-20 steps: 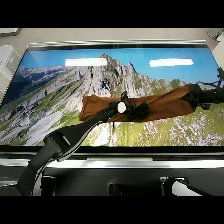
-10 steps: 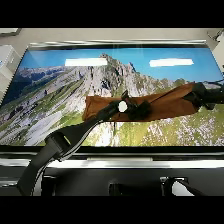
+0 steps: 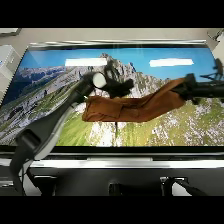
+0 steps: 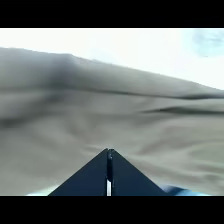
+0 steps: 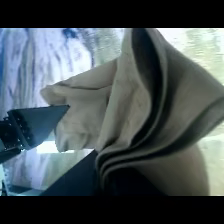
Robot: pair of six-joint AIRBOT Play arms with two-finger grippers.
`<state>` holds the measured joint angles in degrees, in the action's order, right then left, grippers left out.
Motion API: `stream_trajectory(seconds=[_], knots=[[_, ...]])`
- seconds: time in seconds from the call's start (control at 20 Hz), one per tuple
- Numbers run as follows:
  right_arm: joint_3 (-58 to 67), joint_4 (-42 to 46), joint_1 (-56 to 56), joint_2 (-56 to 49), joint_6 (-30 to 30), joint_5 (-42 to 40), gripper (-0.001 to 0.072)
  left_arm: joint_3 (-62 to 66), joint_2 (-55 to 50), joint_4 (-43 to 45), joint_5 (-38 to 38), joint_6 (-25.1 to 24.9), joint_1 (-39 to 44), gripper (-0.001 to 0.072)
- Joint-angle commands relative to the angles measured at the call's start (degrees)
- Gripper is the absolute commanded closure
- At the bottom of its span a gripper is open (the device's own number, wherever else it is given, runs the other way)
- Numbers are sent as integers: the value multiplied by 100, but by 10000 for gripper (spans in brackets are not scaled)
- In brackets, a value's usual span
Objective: Fold the clothes and pants, and hang the long-sleeved shirts on hangers.
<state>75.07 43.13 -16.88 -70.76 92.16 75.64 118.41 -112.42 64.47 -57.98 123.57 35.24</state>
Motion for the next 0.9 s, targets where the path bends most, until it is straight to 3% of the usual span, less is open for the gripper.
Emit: stream_trajectory(seconds=[0.0,0.3,0.45,0.85], knots=[[2,-68,1163,-17,608,-990,683,2,577,942,-1075,-595,-614,694],[2,114,2874,-704,1550,-2476,683,2,1353,1019,-1690,-1049,-1749,694],[2,44,3541,-1250,1720,-3150,683,2,1716,1023,-1932,-1331,-2258,693],[7,-986,4352,-2256,1709,-4621,683,2,2229,1019,-2096,-1456,-3180,693]])
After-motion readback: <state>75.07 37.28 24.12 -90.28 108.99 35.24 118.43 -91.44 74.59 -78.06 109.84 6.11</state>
